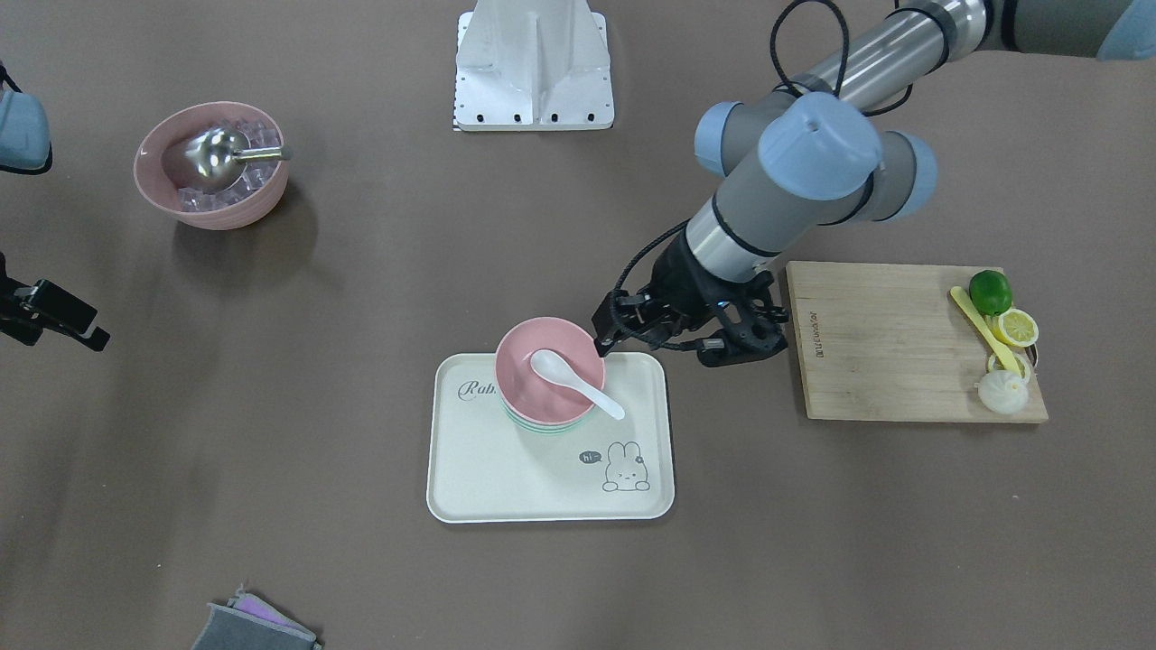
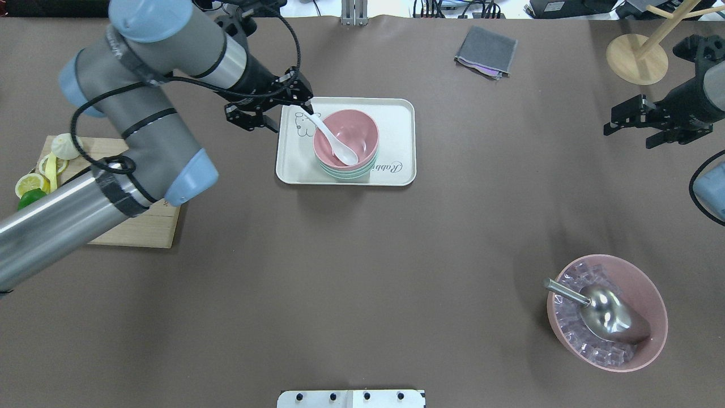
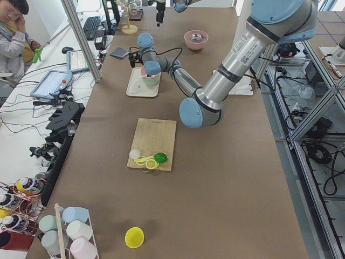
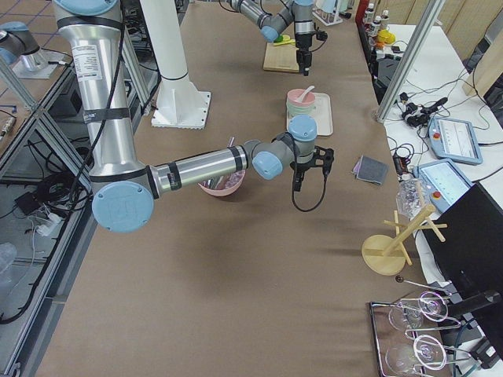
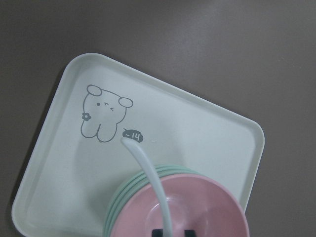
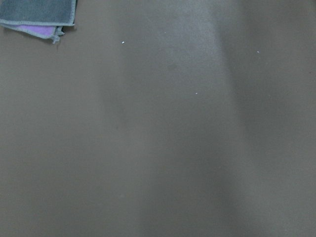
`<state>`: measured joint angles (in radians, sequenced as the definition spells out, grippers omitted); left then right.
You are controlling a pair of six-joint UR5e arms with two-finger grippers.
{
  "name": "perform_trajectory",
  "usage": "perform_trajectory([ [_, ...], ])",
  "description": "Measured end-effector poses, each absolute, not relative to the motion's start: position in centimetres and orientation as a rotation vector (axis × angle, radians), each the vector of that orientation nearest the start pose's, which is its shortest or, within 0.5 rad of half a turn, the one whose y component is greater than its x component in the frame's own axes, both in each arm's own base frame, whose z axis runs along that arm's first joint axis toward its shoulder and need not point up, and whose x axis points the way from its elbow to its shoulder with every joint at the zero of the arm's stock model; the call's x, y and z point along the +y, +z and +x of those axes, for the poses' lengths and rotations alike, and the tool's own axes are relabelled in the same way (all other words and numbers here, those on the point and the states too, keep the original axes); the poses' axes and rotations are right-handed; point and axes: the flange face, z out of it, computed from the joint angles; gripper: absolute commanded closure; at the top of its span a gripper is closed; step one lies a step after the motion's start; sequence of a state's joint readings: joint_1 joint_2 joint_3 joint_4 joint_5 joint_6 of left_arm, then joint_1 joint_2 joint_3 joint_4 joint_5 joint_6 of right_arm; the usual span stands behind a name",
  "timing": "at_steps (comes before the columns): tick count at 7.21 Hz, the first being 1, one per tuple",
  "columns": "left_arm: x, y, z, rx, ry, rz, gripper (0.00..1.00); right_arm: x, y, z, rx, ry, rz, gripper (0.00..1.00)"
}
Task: Stack pink bowl on green and place spoon
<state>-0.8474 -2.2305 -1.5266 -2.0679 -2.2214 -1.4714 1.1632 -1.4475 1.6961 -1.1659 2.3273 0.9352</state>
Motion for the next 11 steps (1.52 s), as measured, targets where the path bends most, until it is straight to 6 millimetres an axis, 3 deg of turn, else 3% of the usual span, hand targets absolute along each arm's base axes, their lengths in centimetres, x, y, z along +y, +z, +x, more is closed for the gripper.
perform_trajectory([
  [1, -57.0, 25.6, 36.2, 1.203, -0.258, -0.019, 0.02, -53.4, 49.7, -14.5, -0.944, 0.219, 0.053, 0.00],
  [2, -57.1, 31.1, 31.0, 1.167, -0.191, 0.025, 0.02, -53.0, 52.0, -12.1, -0.918, 0.171, 0.085, 0.00],
  [4, -54.7, 45.5, 20.1, 1.029, -0.001, 0.148, 0.02, -52.9, 58.7, -5.6, -0.858, 0.048, 0.150, 0.00],
  [6, -52.0, 56.1, 10.6, 0.897, 0.163, 0.218, 0.02, -52.3, 65.8, 0.5, -0.818, -0.061, 0.178, 0.00],
  [7, -51.5, 60.1, 6.2, 0.849, 0.209, 0.231, 0.02, -52.0, 68.5, 2.5, -0.801, -0.121, 0.184, 0.00],
  [8, -51.4, 63.1, 2.2, 0.815, 0.230, 0.222, 0.02, -51.9, 69.8, 3.7, -0.793, -0.158, 0.179, 0.00],
  [9, -51.6, 64.6, -1.1, 0.793, 0.240, 0.196, 0.02, -51.9, 70.1, 4.2, -0.793, -0.169, 0.163, 0.00],
  [11, -52.0, 65.3, -4.7, 0.779, 0.241, 0.160, 0.02, -52.2, 69.7, 4.1, -0.796, -0.178, 0.115, 0.00],
])
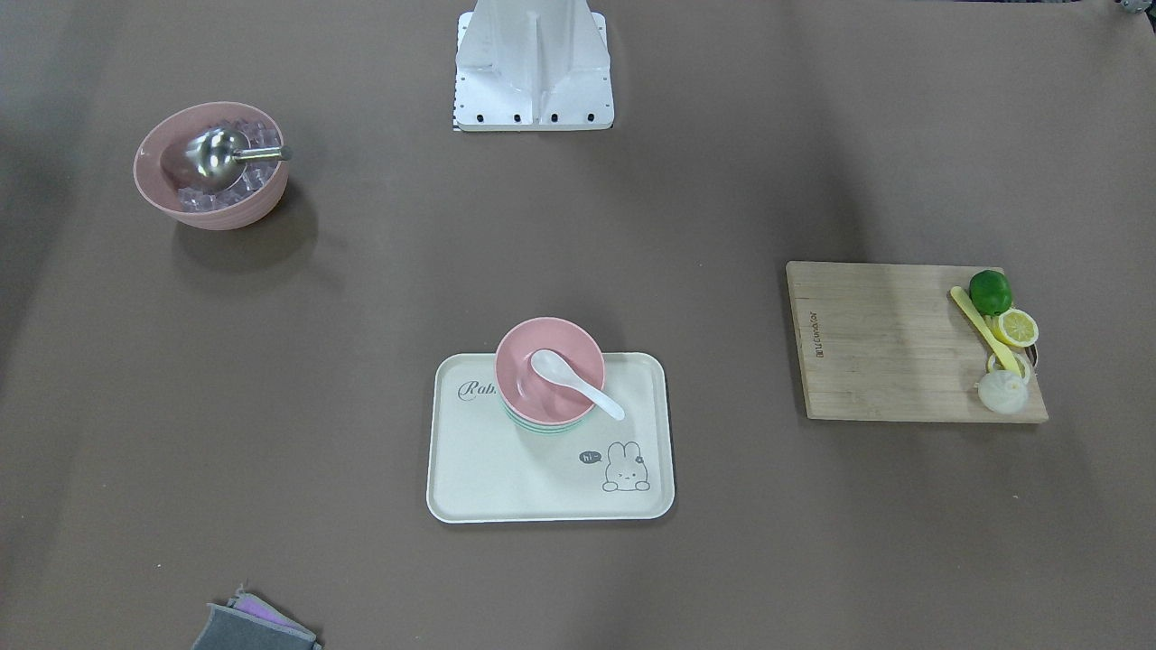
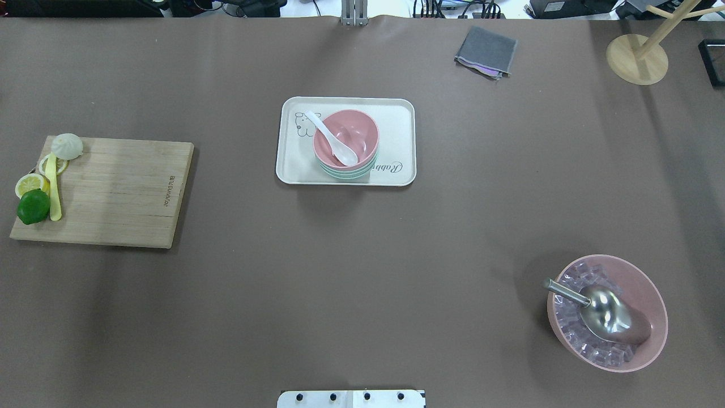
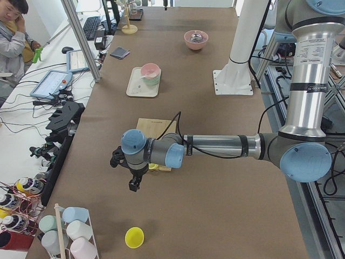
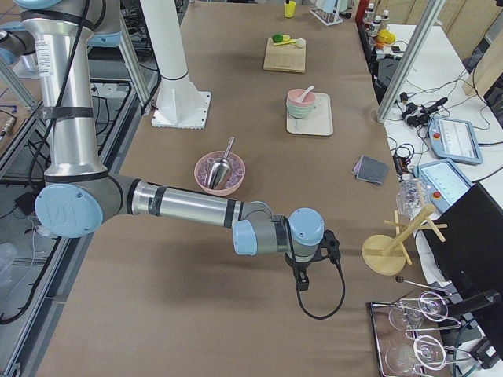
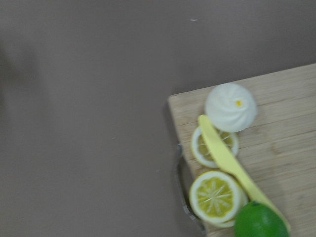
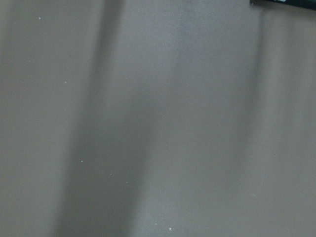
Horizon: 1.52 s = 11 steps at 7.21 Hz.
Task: Stack pink bowl on green and place spoon
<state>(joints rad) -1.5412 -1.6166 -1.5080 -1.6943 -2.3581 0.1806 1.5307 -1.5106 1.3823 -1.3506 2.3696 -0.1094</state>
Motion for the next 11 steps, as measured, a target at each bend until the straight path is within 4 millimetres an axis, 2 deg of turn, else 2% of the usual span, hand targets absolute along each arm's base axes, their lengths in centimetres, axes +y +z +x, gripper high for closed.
perform_trajectory([
  [1, -52.0, 65.4, -5.3, 0.781, 0.228, 0.137, 0.02, -52.3, 68.7, 3.9, -0.795, -0.184, 0.091, 0.00],
  [2, -51.9, 65.5, -5.7, 0.785, 0.209, 0.102, 0.02, -52.3, 67.0, 3.8, -0.791, -0.184, 0.064, 0.00],
  [3, -51.5, 66.0, -6.0, 0.786, 0.196, 0.079, 0.02, -52.2, 65.4, 3.8, -0.780, -0.189, 0.046, 0.00],
  [4, -50.6, 66.9, -6.2, 0.786, 0.184, 0.059, 0.02, -52.1, 64.6, 3.9, -0.769, -0.202, 0.043, 0.00],
  [7, -48.5, 69.0, -6.5, 0.792, 0.157, 0.018, 0.02, -51.8, 64.3, 4.3, -0.755, -0.211, 0.046, 0.00],
  [11, -48.5, 68.5, -6.5, 0.793, 0.139, 0.012, 0.02, -51.0, 64.6, 4.5, -0.738, -0.206, 0.039, 0.00],
])
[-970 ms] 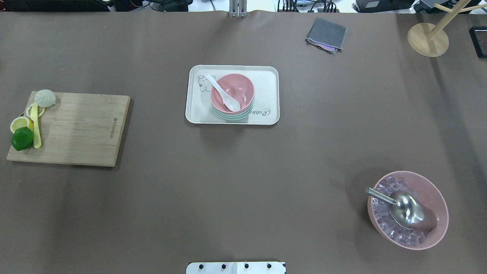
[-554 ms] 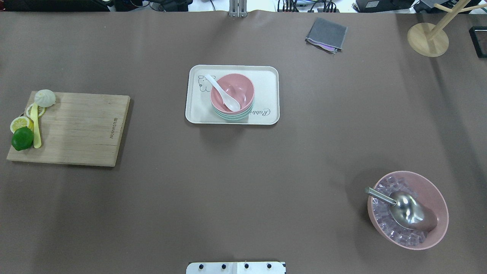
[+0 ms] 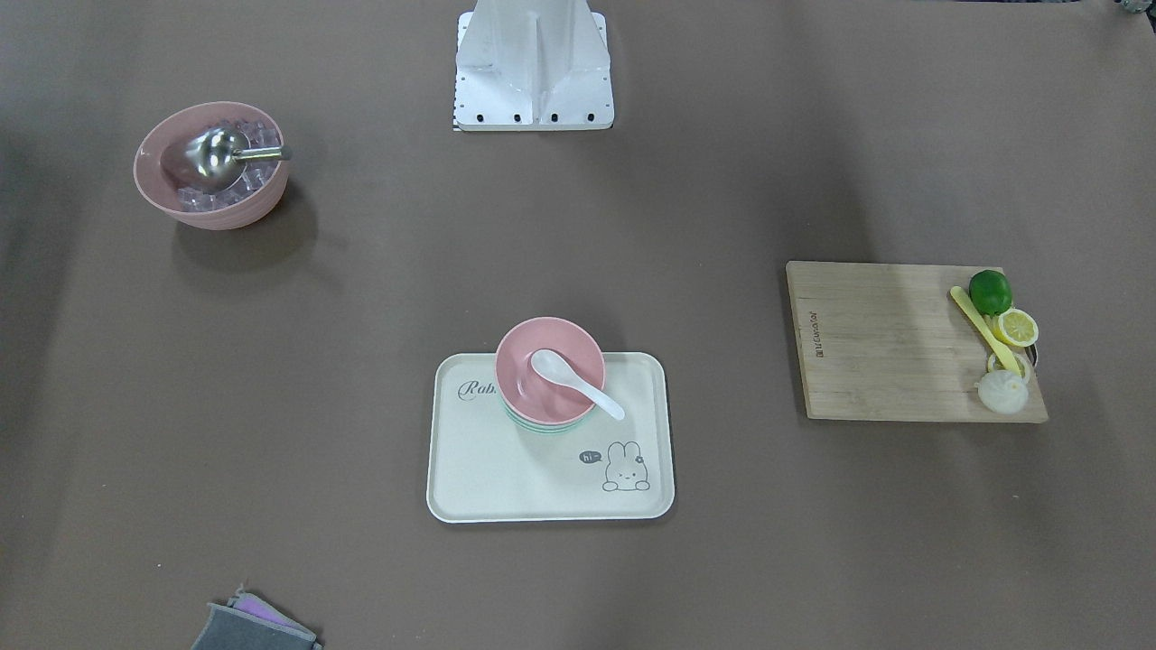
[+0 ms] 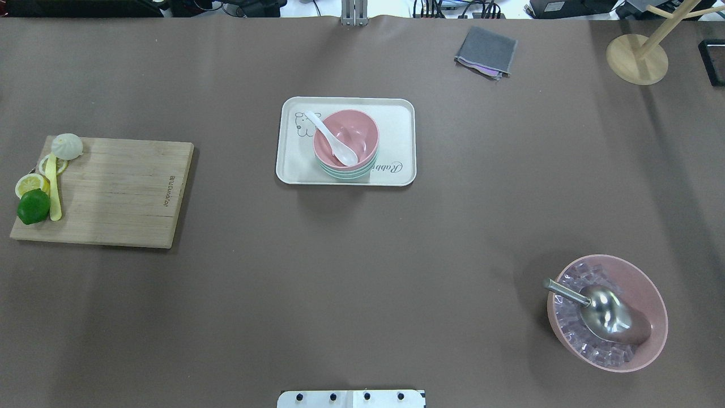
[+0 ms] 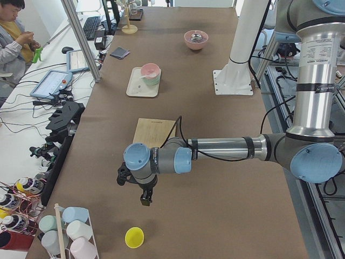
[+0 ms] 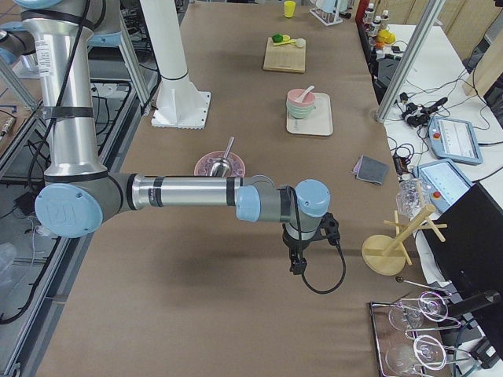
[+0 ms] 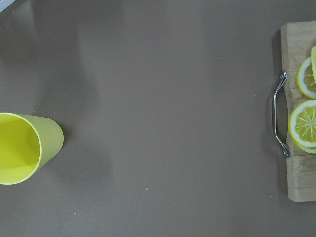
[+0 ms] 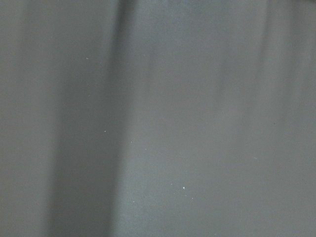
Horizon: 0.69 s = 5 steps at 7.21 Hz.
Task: Stack pink bowl on green and place spoon
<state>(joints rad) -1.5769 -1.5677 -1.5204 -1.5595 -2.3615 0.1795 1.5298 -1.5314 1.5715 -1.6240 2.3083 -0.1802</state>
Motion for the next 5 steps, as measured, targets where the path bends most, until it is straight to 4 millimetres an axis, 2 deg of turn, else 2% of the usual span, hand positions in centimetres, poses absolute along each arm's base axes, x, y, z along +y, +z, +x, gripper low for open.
perform_trajectory([
  [5, -48.33, 68.70, -6.54, 0.795, 0.121, 0.002, 0.02, -50.36, 64.67, 4.56, -0.737, -0.199, 0.038, 0.00],
])
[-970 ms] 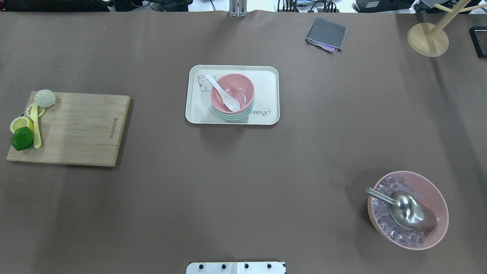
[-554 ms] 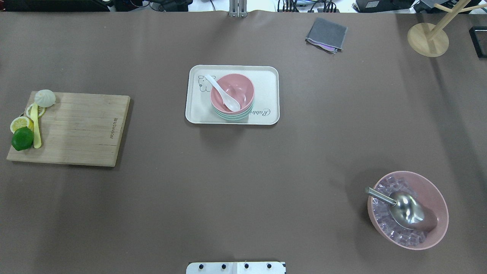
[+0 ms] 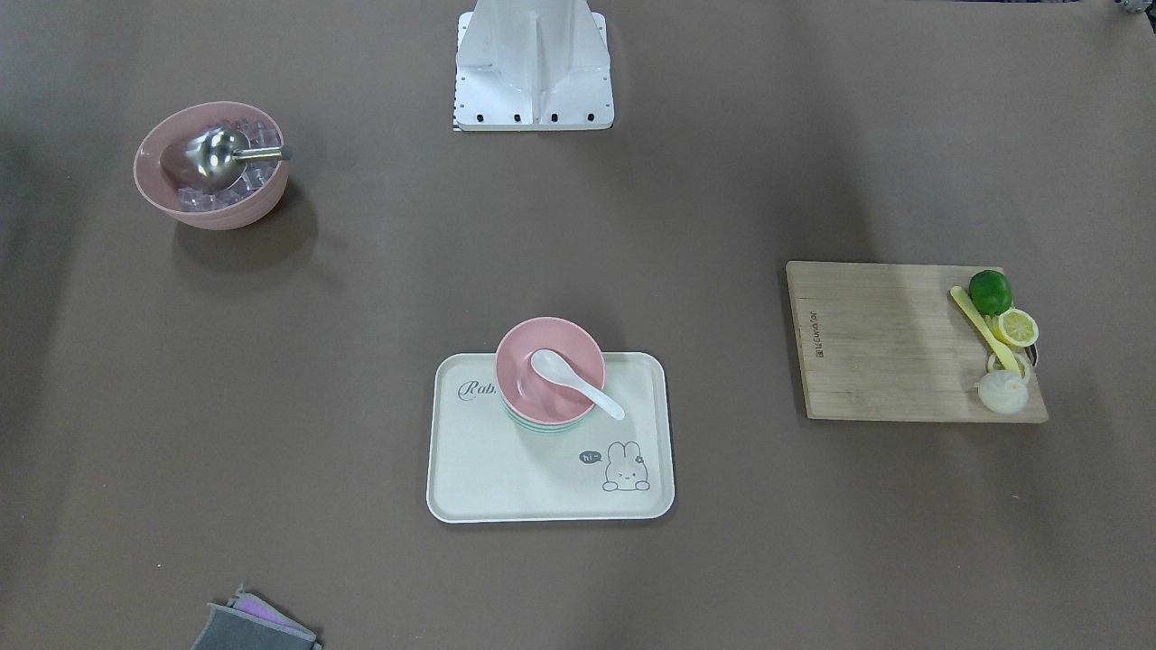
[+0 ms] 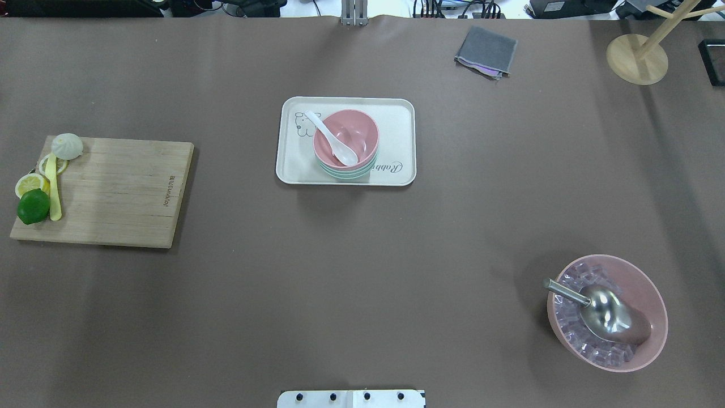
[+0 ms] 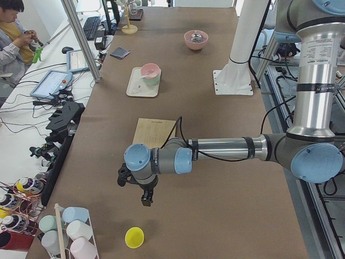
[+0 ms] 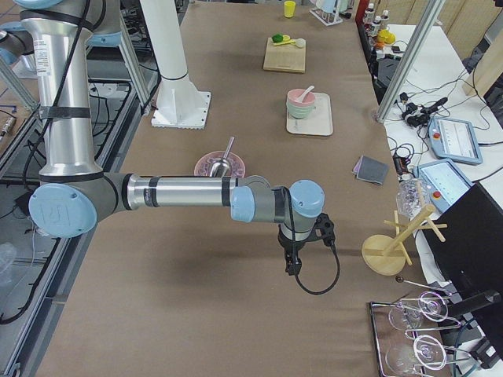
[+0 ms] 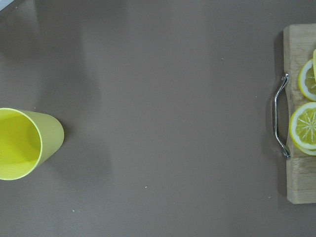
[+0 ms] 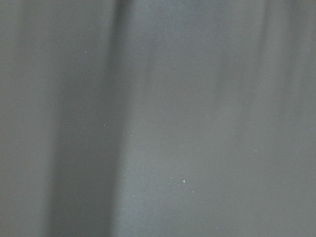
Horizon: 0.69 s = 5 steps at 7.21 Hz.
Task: Stack pink bowl on green and place spoon
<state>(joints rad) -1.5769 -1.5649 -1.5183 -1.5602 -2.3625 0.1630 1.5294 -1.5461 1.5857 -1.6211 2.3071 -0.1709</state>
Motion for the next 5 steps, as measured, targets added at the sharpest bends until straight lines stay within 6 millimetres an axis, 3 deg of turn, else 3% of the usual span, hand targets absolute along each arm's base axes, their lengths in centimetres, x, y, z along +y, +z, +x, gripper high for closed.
perform_trajectory([
  [5, -48.39, 68.34, -6.53, 0.795, 0.119, 0.007, 0.02, -50.06, 65.10, 4.68, -0.722, -0.204, 0.033, 0.00],
])
